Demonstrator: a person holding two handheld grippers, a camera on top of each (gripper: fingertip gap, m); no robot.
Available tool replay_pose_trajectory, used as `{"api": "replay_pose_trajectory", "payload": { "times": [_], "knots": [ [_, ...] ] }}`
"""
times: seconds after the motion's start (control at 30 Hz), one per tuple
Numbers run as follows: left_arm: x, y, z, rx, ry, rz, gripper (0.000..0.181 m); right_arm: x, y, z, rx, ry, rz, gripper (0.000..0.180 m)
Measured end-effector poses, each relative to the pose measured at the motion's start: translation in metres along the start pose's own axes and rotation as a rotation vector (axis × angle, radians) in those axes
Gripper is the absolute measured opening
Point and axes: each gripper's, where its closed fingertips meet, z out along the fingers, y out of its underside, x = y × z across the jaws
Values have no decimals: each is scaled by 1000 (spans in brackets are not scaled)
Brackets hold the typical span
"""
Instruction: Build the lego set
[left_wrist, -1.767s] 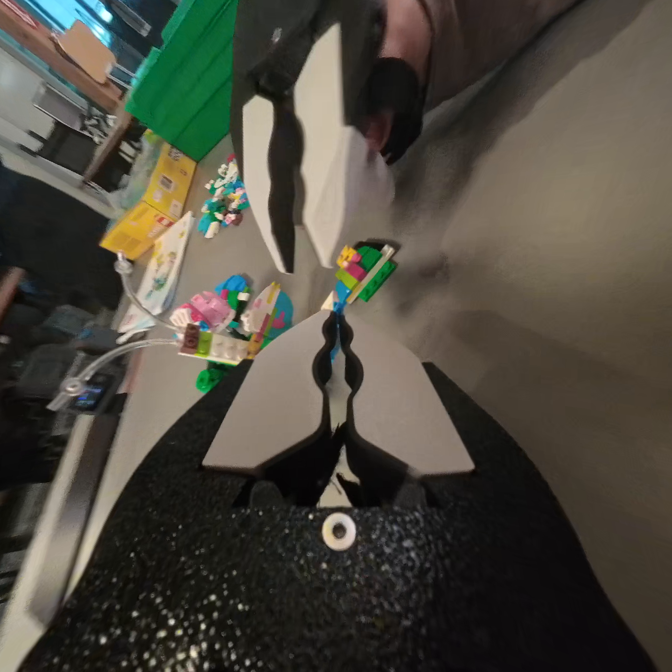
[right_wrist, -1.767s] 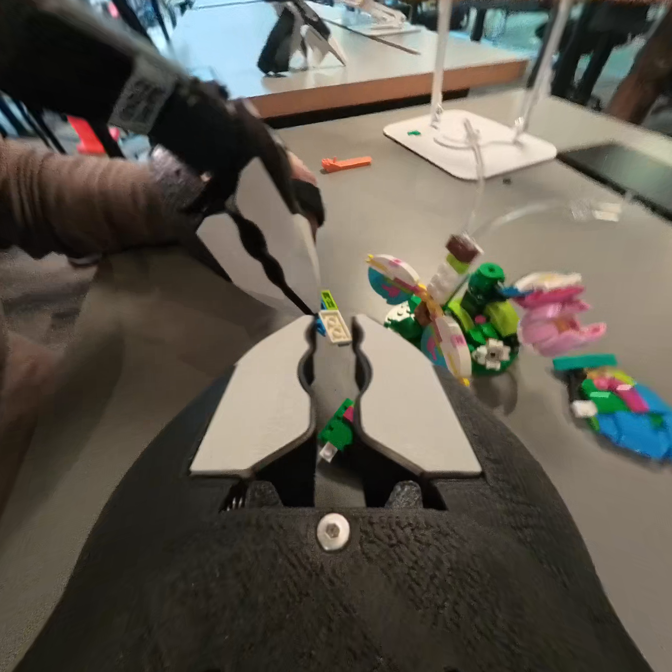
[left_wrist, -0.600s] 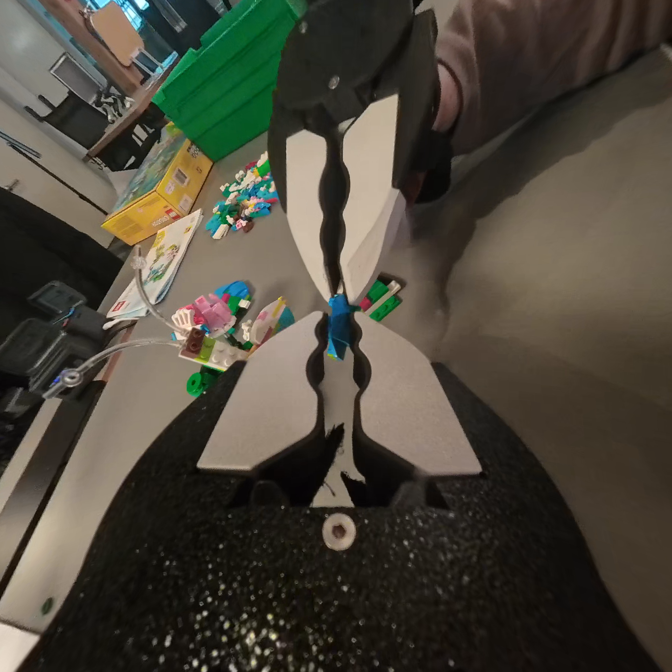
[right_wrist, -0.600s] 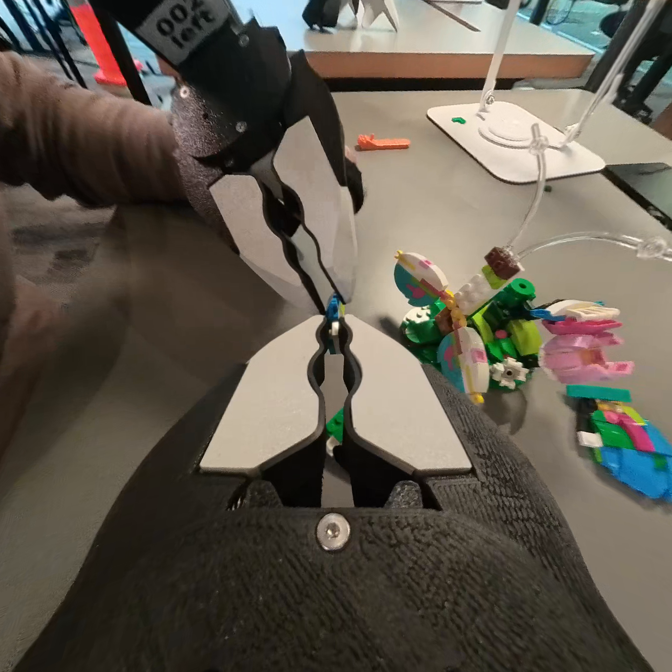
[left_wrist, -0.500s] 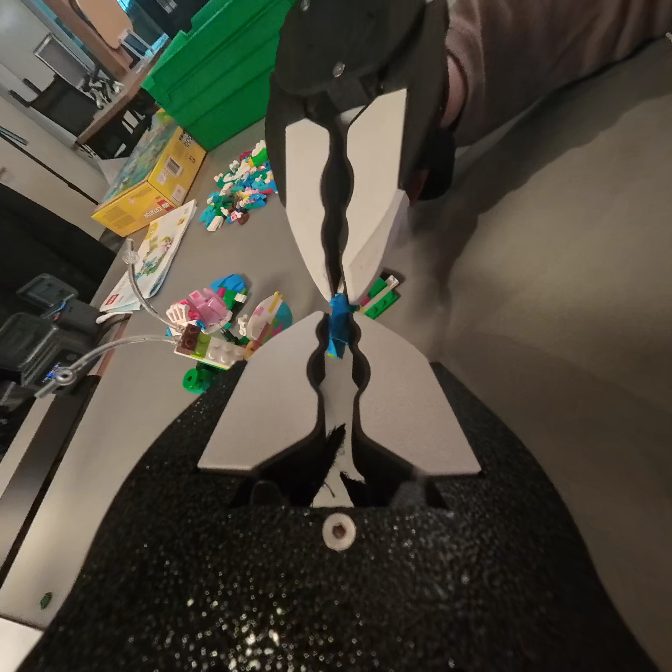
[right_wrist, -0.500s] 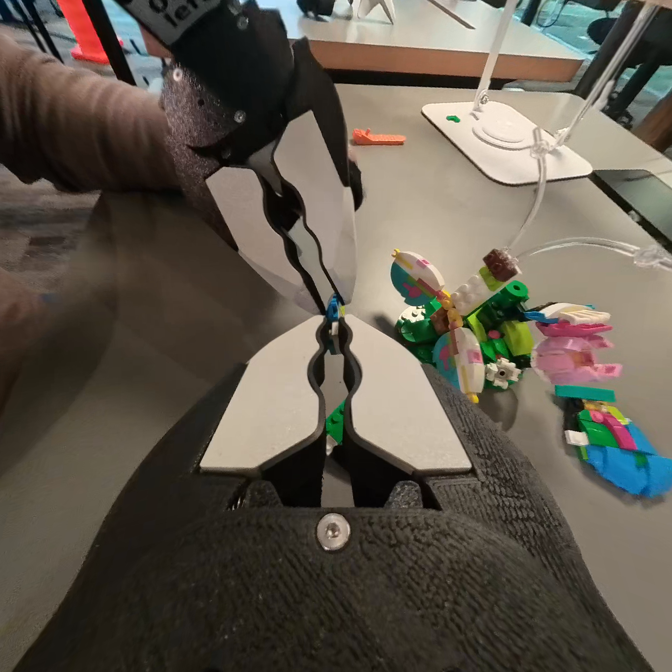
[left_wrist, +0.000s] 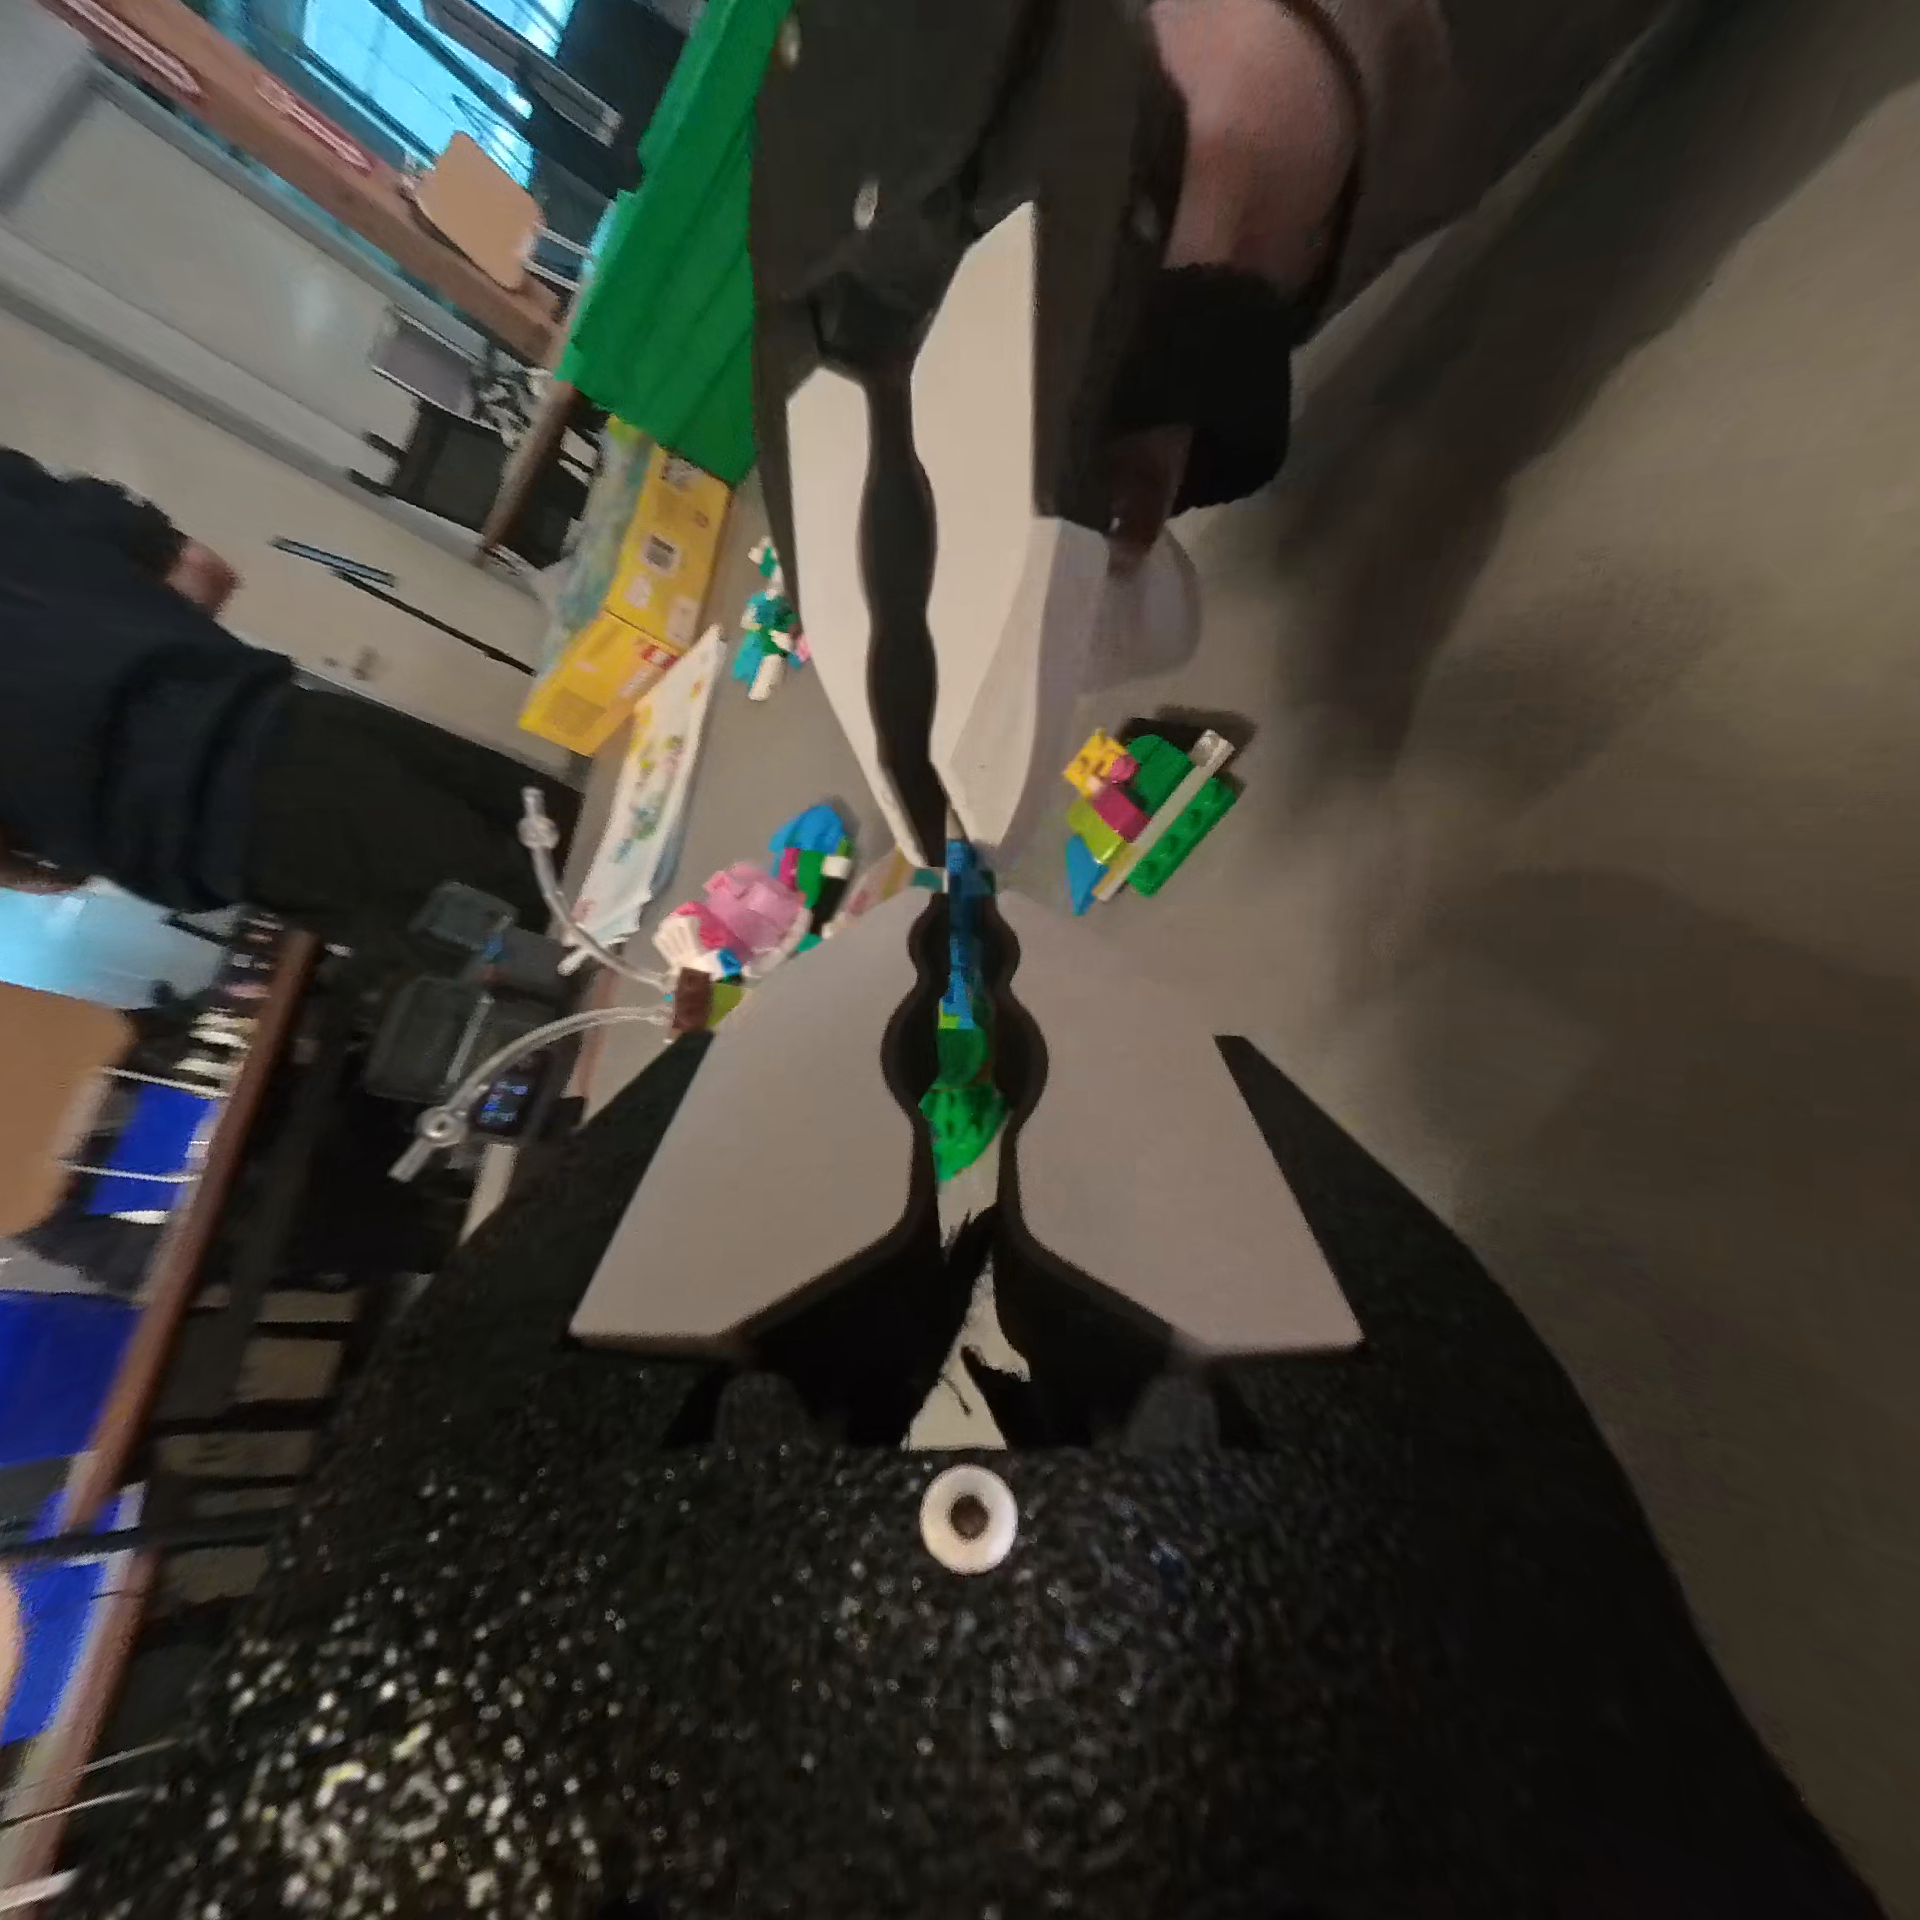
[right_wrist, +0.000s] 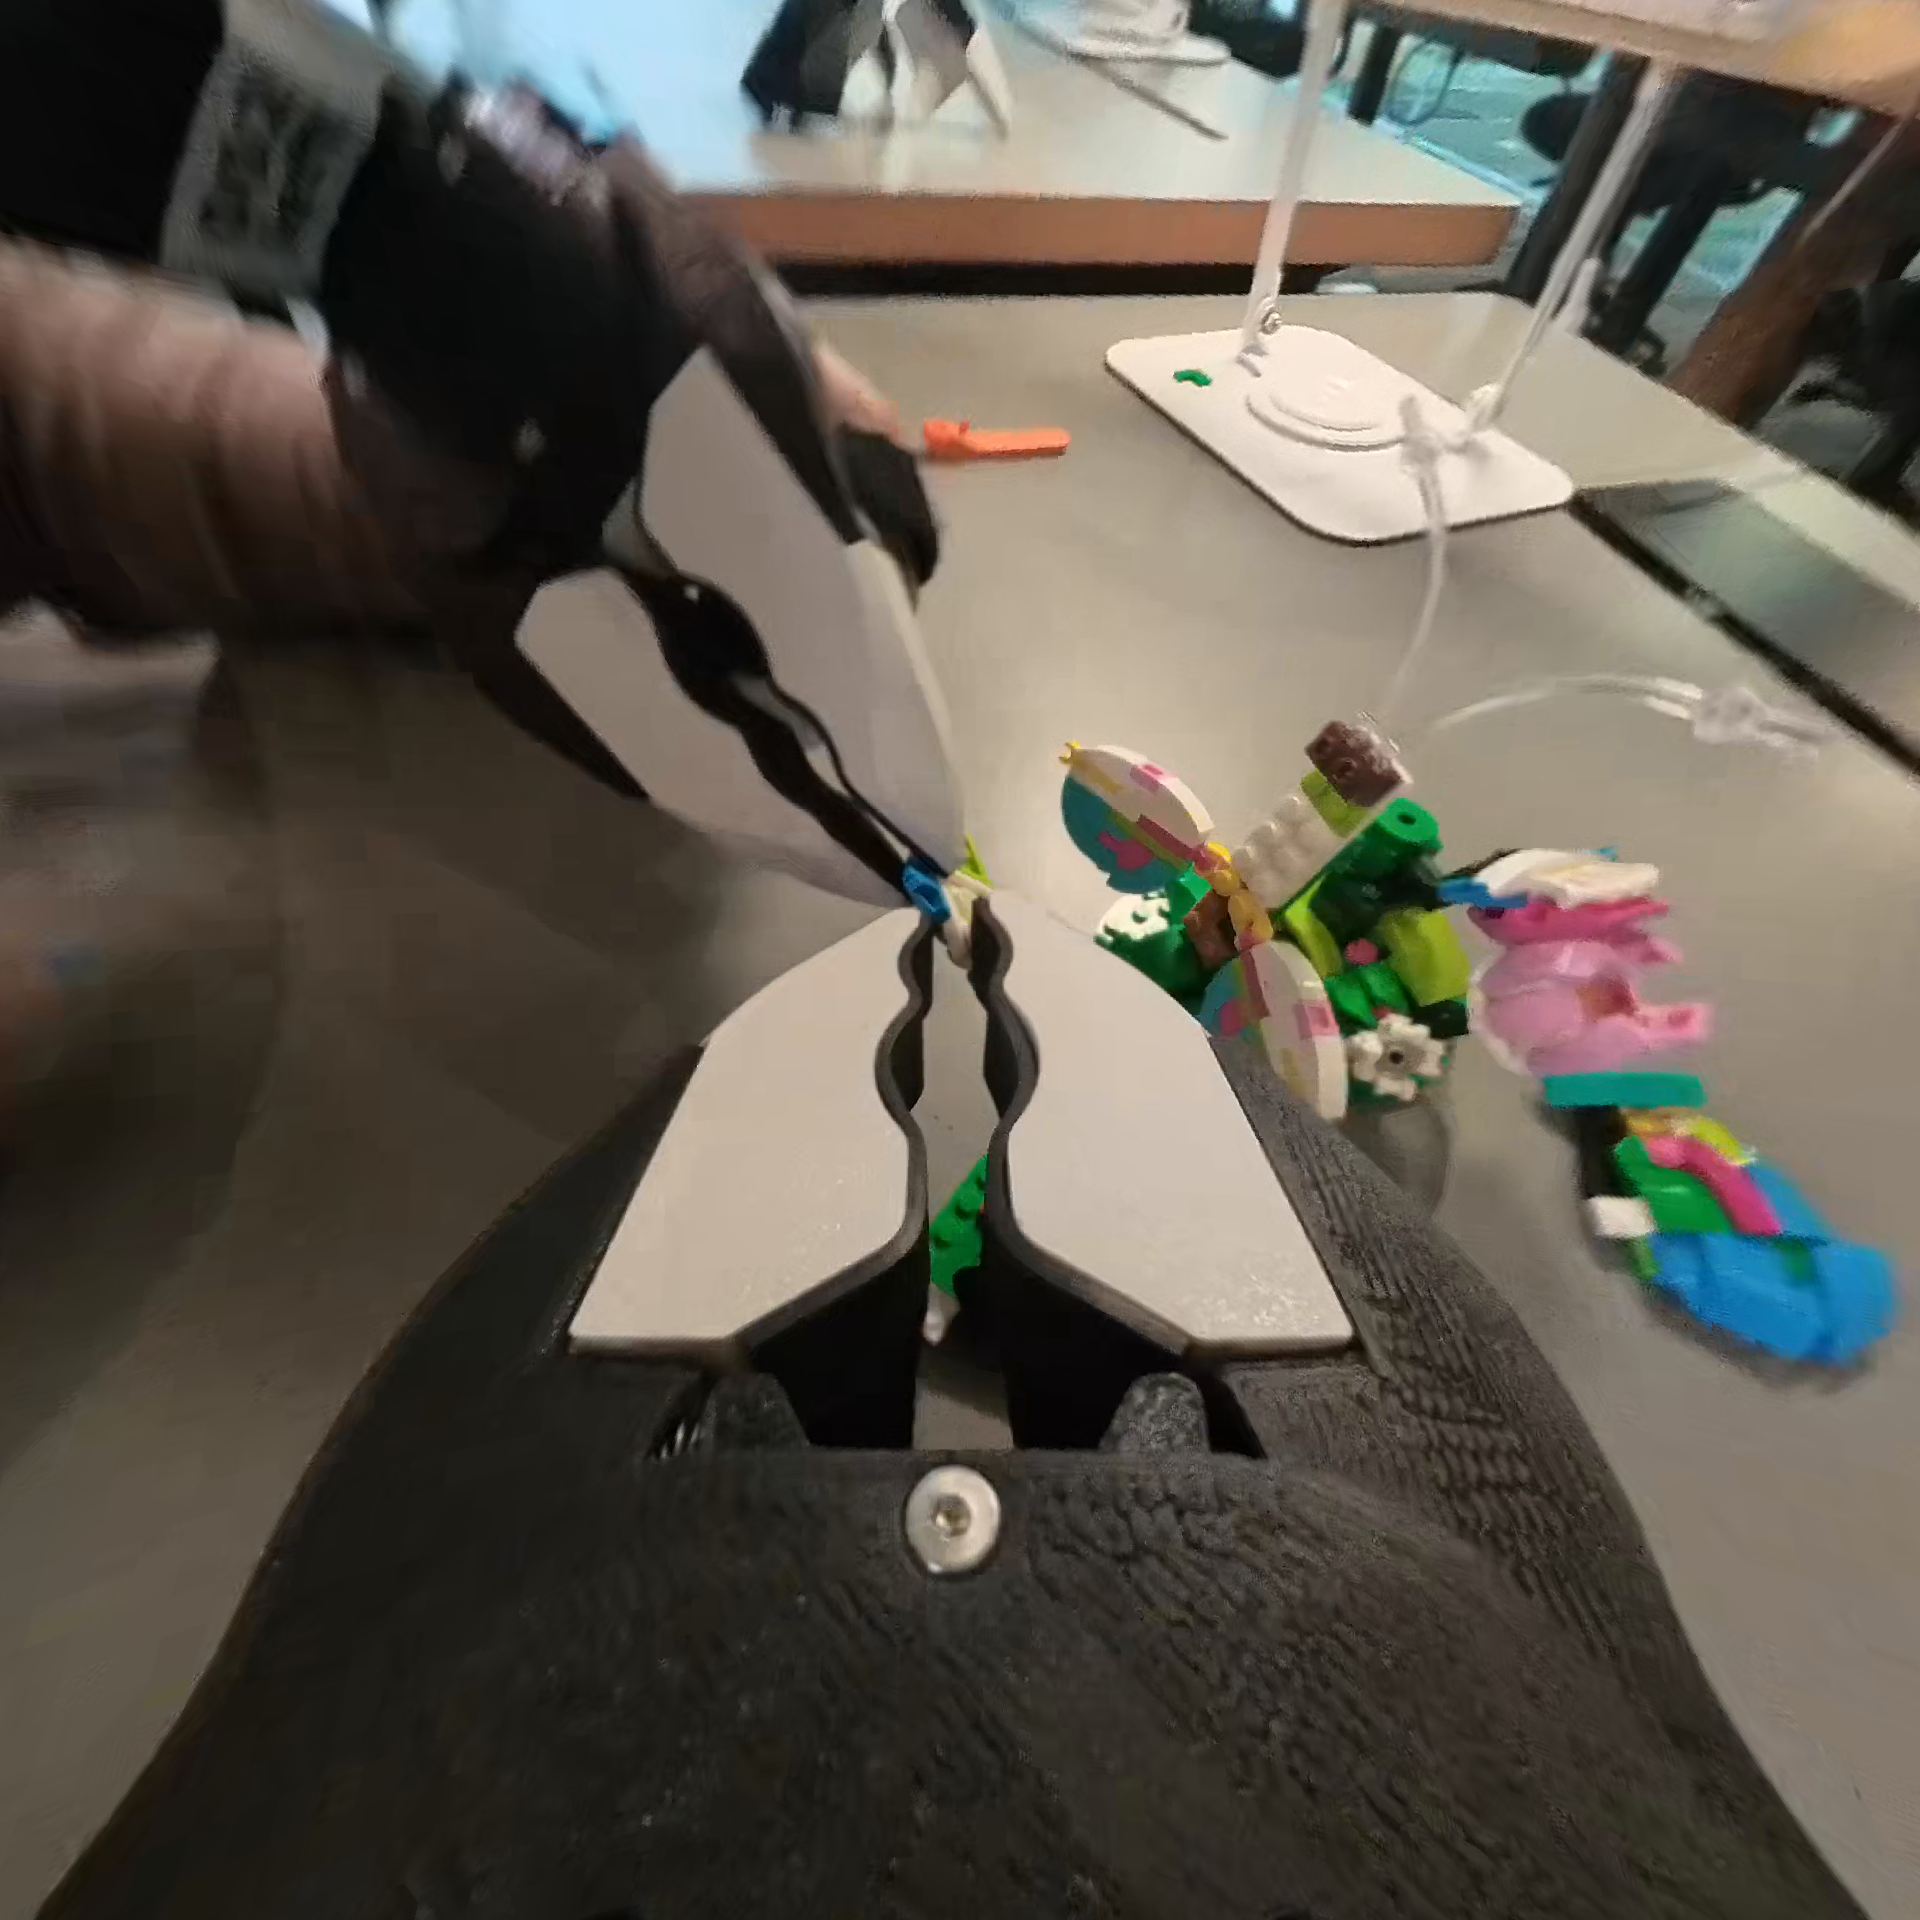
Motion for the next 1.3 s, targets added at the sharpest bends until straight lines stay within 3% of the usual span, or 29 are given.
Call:
{"api": "replay_pose_trajectory", "payload": {
  "times": [0.03, 0.4, 0.47, 0.53, 0.7, 0.77, 0.87, 1.07, 1.13, 1.3],
  "knots": [
    [-2, -1, 0, -2, -23, 30, 5, 1, -1, 0, 27, -14, 67, 5],
    [7, 9, 5, -94, -114, 398, 5, 12, 2, -1, 142, -36, 470, 0],
    [18, 6, 10, -87, -56, 348, 4, 19, 3, -6, 144, -24, 462, 0],
    [15, 7, 12, -83, -36, 260, 4, 17, 5, -8, 109, 0, 325, 2],
    [11, 3, 5, 37, 109, -121, 4, 1, 12, -4, -34, 43, -108, 30],
    [14, -1, 2, 83, 190, -227, 4, -1, 22, 1, -143, 80, -247, 29],
    [18, 1, 0, 82, 230, -249, 4, -5, 23, 5, -232, 124, -422, 11],
    [24, 6, 2, 27, 242, -166, 5, -5, 32, 9, -444, 186, -697, 8],
    [23, 7, 3, 2, 182, -61, 4, -2, 32, 10, -464, 205, -652, 8],
    [9, -1, 0, 33, 41, 35, 6, 0, 18, 8, -261, 141, -214, 8]
  ]
}}
